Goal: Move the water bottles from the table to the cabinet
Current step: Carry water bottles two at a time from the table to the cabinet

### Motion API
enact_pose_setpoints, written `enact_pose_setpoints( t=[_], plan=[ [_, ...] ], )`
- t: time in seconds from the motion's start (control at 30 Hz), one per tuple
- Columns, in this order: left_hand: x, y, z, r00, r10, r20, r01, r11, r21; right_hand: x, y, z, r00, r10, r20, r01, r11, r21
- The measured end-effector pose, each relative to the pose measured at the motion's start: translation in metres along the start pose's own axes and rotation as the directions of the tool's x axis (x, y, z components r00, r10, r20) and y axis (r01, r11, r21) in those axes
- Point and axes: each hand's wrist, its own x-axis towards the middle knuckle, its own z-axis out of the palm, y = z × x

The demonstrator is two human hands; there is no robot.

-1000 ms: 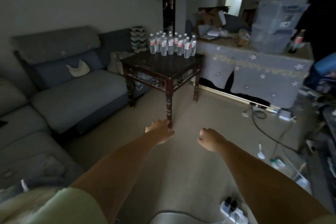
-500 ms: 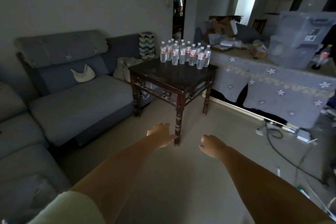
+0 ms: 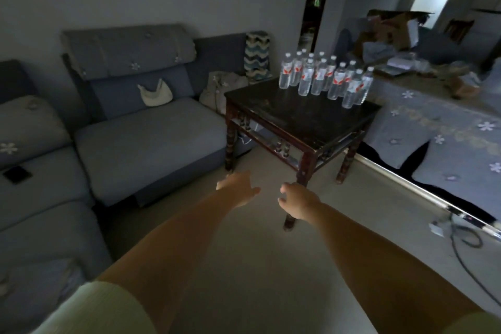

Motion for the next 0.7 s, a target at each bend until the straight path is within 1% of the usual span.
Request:
enact_pose_setpoints(
  t=[0.1,0.23,0.4,0.5,0.57,0.7],
  plan=[
    [0.028,0.012,-0.008,0.999,-0.036,0.018,0.036,0.999,0.027,0.034,0.018,-0.014,0.999,-0.032,-0.03,0.033,0.999,0.031],
    [0.072,0.054,-0.014,0.997,-0.073,-0.002,0.073,0.997,0.02,0.071,0.065,-0.039,0.999,-0.008,-0.036,0.009,0.999,0.031],
    [0.12,0.121,-0.006,0.999,0.046,0.003,-0.046,0.993,0.105,0.107,0.12,-0.07,0.997,0.034,-0.064,-0.029,0.997,0.078],
    [0.152,0.153,-0.01,0.993,0.12,-0.015,-0.118,0.99,0.076,0.127,0.144,-0.082,0.994,0.071,-0.084,-0.062,0.993,0.096],
    [0.174,0.167,-0.012,0.991,0.136,0.0,-0.136,0.989,0.064,0.14,0.16,-0.087,0.992,0.097,-0.085,-0.088,0.99,0.108],
    [0.214,0.177,-0.014,0.983,0.18,0.014,-0.181,0.978,0.104,0.167,0.188,-0.089,0.984,0.17,-0.057,-0.164,0.981,0.105]
  ],
)
